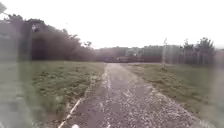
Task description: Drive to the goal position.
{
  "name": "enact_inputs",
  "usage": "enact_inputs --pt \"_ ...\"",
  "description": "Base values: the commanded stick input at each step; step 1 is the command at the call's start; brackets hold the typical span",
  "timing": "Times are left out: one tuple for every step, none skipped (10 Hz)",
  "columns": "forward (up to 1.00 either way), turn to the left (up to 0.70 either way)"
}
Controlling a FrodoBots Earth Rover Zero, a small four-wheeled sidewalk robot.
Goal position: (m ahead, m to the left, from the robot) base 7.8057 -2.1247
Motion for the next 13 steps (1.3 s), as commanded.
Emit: enact_inputs --pt "0.70 -0.08" --pt "0.70 -0.11" --pt "0.70 -0.10" --pt "0.70 -0.04" --pt "0.70 -0.02" --pt "0.70 0.00" --pt "0.70 0.00" --pt "0.70 0.00" --pt "0.70 0.00" --pt "0.70 0.00" --pt "0.70 0.00" --pt "0.70 0.00" --pt "0.70 0.00"
